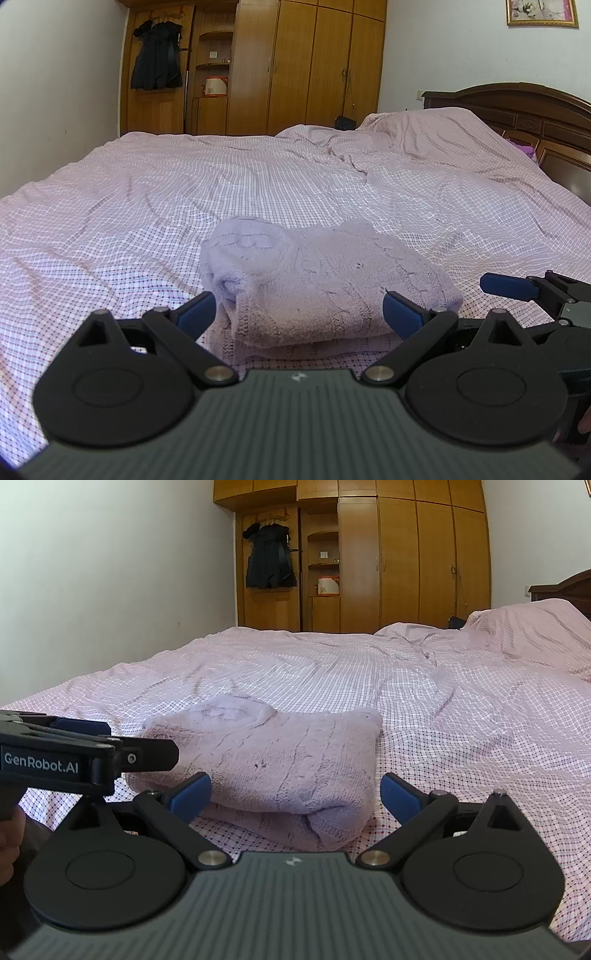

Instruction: Fold small clothes

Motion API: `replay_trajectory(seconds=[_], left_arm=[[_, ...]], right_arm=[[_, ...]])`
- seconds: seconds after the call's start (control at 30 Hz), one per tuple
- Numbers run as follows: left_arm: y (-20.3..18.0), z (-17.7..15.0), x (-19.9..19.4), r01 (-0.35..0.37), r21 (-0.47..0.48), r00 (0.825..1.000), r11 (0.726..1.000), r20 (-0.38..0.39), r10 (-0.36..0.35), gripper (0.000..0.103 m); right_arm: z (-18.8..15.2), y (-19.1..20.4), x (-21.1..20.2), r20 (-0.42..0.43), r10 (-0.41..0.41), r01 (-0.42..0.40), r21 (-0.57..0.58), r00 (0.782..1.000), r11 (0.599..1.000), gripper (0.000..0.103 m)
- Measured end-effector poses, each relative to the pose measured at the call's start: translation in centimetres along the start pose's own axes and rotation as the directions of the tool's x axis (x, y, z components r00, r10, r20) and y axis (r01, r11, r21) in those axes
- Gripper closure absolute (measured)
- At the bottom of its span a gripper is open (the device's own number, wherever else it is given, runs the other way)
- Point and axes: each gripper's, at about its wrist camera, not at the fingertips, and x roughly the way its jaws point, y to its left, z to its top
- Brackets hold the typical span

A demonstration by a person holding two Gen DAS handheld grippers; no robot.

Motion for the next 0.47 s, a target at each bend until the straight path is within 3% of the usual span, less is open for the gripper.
replay_trajectory(seconds=[0.47], left_arm=[[-0.03, -0.08, -0.06, 0.002, 0.007, 1.000, 1.000, 0.007, -0.002, 0.004]], right_arm=[[-0.03, -0.14, 0.12, -0.004, 0.007, -0.007, -0.001, 1.000, 1.000, 0.002]])
